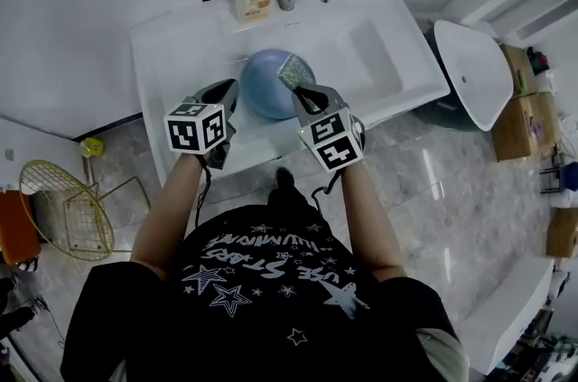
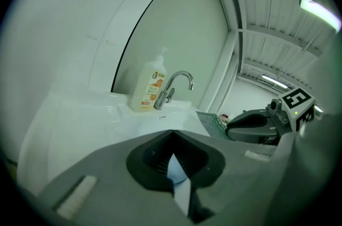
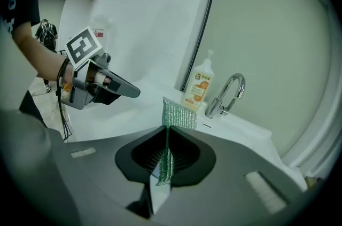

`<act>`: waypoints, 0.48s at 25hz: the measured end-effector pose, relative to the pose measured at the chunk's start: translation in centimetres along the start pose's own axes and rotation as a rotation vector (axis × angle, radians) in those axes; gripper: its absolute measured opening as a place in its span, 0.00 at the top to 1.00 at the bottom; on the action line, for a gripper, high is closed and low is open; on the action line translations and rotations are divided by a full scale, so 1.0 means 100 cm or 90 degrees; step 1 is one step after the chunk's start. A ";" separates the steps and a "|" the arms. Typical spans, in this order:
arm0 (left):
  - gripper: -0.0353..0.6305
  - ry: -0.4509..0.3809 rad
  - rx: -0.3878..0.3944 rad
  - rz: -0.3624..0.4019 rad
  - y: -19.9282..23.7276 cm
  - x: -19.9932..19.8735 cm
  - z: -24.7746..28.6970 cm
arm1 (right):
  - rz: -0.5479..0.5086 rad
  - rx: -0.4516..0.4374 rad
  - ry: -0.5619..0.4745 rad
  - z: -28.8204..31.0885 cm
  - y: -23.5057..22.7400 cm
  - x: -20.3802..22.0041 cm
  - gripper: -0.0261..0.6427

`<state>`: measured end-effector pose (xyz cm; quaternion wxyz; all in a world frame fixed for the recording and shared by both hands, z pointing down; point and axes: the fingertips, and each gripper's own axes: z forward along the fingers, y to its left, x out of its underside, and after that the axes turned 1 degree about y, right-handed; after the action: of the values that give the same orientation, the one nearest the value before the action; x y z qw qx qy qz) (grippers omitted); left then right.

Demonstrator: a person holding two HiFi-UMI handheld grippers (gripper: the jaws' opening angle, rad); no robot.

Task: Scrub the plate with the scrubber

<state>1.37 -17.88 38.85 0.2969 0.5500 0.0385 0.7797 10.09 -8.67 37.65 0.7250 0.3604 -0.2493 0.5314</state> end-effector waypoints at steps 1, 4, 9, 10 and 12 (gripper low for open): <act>0.95 -0.004 0.003 0.006 -0.001 0.002 -0.008 | 0.004 0.007 -0.003 -0.005 0.005 -0.001 0.89; 0.95 -0.019 0.014 0.020 -0.001 0.011 -0.032 | 0.010 0.014 -0.016 -0.015 0.029 -0.003 0.89; 0.95 -0.026 0.033 0.028 -0.004 0.038 -0.069 | 0.020 0.023 -0.022 -0.032 0.070 0.004 0.89; 0.95 -0.027 0.038 0.031 -0.006 0.043 -0.078 | 0.027 0.025 -0.025 -0.038 0.077 0.004 0.89; 0.95 -0.030 0.046 0.038 -0.008 0.050 -0.097 | 0.040 0.032 -0.032 -0.047 0.092 0.004 0.89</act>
<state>-7.96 -12.06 38.91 0.2542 0.5794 0.0433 0.7731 1.33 -3.16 37.43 0.6922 0.3839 -0.2653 0.5506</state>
